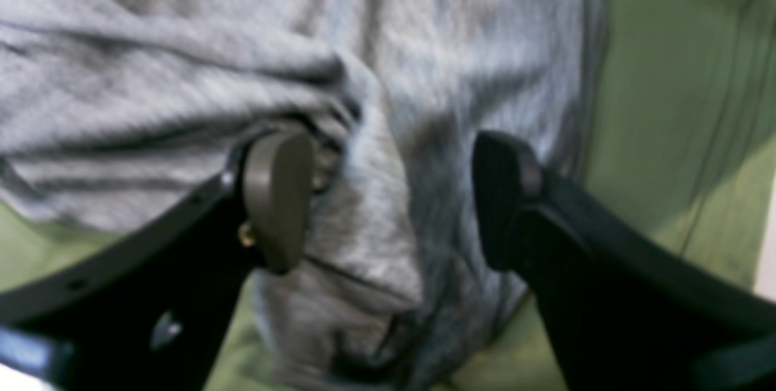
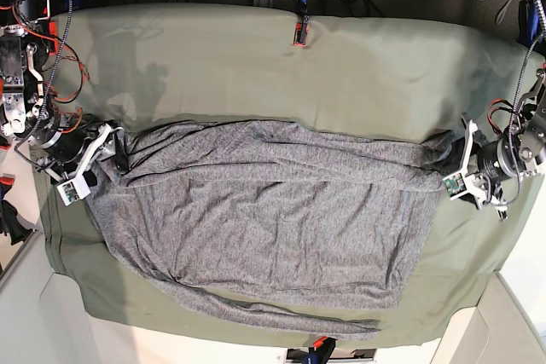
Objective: Fold the T-shirt properly
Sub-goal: 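Lower the held shirt edge toward the middle of the shirt, then drag the shirt edge back with both grippers, smoothing it flat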
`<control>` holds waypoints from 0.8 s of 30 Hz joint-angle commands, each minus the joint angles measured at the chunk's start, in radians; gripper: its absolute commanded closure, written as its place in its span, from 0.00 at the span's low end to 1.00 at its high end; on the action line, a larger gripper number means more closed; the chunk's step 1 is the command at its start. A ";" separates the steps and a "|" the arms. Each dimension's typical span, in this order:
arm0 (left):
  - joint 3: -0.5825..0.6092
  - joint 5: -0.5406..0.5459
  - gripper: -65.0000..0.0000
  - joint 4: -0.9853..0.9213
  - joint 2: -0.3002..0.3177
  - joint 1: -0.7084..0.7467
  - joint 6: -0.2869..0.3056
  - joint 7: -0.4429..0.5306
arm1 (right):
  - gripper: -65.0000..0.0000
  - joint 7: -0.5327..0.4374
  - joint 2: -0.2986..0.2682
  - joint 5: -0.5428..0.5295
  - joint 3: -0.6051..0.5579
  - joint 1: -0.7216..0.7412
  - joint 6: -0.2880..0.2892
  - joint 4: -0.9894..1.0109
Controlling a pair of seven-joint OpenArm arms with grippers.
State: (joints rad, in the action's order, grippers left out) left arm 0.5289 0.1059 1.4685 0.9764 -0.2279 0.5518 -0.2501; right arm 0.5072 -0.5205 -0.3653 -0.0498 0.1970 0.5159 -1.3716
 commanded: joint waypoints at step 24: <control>-0.013 -0.194 0.51 0.080 -0.099 0.235 -0.186 0.051 | 0.37 0.021 -0.080 0.129 -0.082 -0.076 0.026 -0.148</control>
State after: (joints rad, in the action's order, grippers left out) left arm 0.5240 -0.0807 1.5448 0.8608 0.0189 0.3737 -0.1921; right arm 0.5407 -0.5842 -0.2260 -0.1387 0.1055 0.5476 -1.5070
